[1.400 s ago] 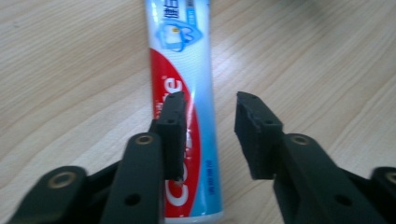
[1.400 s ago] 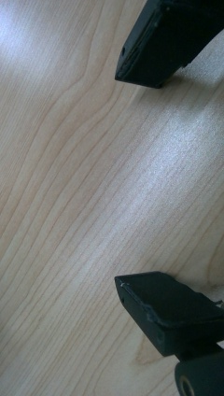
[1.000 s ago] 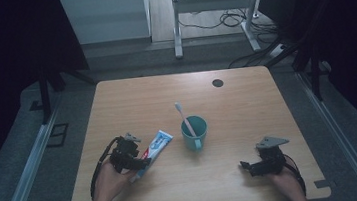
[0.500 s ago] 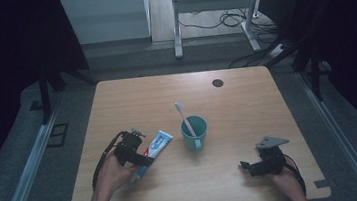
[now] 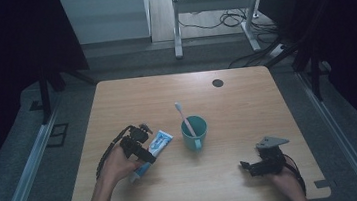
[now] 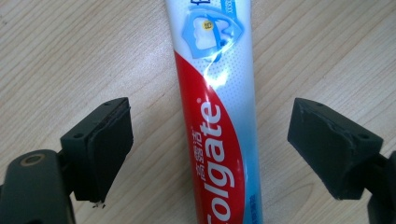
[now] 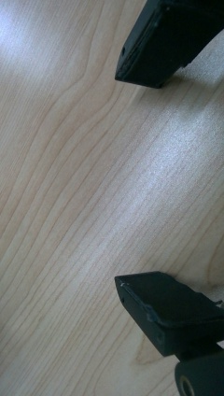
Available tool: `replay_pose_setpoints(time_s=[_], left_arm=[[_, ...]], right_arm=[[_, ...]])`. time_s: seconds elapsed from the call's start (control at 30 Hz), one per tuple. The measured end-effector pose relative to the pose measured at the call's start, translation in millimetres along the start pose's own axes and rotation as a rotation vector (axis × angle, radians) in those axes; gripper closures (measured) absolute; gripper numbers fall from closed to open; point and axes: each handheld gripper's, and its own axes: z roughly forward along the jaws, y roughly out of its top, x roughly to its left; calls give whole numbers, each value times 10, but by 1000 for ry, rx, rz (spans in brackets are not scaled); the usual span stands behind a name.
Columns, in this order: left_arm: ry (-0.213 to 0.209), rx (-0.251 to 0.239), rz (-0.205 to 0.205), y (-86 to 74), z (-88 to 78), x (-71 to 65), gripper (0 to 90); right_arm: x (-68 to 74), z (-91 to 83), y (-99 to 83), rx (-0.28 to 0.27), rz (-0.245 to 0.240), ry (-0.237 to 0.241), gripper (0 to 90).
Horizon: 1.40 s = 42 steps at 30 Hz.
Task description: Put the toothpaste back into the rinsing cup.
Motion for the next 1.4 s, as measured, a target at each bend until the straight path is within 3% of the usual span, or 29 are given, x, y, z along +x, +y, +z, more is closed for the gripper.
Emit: replay_pose_setpoints(time_s=[0.57, 0.83, 1.17, 1.4], left_arm=[[29, 103, 64, 210, 155, -73, 165], [48, 120, 82, 275, 206, -136, 243], [42, 155, 50, 301, 247, -113, 405], [30, 174, 17, 310, 264, -72, 457]], right_arm=[[0, 0, 0, 0, 0, 1, 34], [0, 0, 0, 0, 0, 1, 34], [0, 0, 0, 0, 0, 0, 34], [0, 0, 0, 0, 0, 0, 34]])
